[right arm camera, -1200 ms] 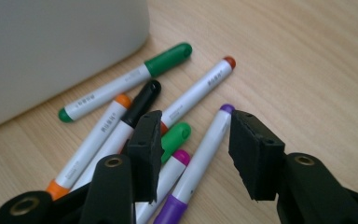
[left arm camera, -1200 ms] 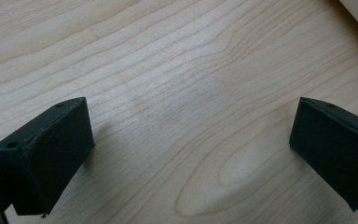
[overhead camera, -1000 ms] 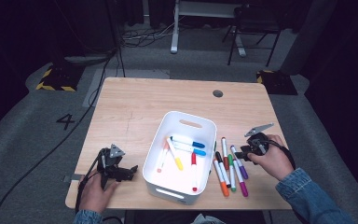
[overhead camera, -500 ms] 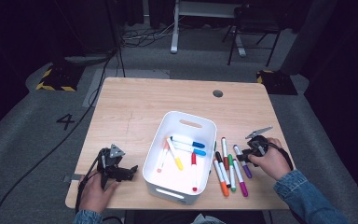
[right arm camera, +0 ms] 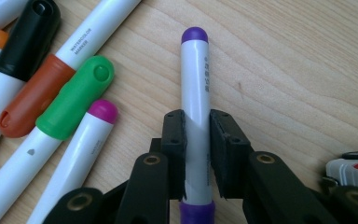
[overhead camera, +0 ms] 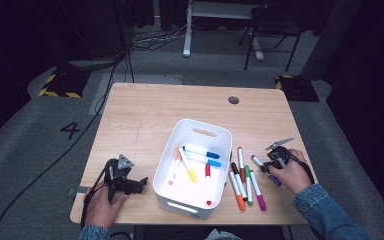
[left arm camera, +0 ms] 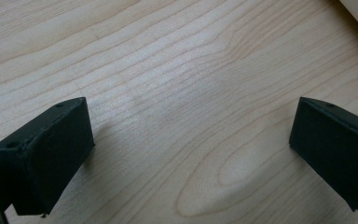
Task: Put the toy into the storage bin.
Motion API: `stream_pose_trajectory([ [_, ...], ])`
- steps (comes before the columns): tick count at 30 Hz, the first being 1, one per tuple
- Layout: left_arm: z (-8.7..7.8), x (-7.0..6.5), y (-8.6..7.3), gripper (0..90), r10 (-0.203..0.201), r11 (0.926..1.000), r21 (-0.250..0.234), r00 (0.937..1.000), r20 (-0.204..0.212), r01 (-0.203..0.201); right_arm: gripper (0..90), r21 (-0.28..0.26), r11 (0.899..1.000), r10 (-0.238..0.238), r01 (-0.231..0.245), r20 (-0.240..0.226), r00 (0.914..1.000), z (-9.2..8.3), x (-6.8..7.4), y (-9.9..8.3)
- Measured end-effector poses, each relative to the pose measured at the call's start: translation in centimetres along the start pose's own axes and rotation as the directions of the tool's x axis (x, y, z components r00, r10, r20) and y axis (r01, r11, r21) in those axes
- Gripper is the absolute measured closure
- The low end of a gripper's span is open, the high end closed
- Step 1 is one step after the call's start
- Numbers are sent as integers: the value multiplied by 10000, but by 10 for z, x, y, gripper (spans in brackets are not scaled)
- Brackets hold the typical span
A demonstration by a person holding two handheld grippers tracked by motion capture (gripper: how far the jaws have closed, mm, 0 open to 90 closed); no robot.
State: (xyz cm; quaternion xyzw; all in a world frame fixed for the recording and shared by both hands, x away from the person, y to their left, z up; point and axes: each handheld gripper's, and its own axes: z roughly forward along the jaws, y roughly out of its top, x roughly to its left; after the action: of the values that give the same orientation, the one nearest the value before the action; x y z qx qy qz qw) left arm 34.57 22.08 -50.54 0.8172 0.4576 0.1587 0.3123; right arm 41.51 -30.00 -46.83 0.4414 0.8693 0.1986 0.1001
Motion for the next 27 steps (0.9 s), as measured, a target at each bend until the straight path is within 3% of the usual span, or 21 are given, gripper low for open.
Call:
stream_pose_trajectory([
  [12, 0, 0, 0, 0, 16, 10000, 12, 10000, -2, -16, 770, -166, 9997, 181, -186, -309, 9994, -5, -3, 2],
  [27, 0, 0, 0, 0, 14, 10000, 3, 10000, -5, -14, 770, -1031, 9937, -512, 445, -635, 9967, -51, 15, 23],
])
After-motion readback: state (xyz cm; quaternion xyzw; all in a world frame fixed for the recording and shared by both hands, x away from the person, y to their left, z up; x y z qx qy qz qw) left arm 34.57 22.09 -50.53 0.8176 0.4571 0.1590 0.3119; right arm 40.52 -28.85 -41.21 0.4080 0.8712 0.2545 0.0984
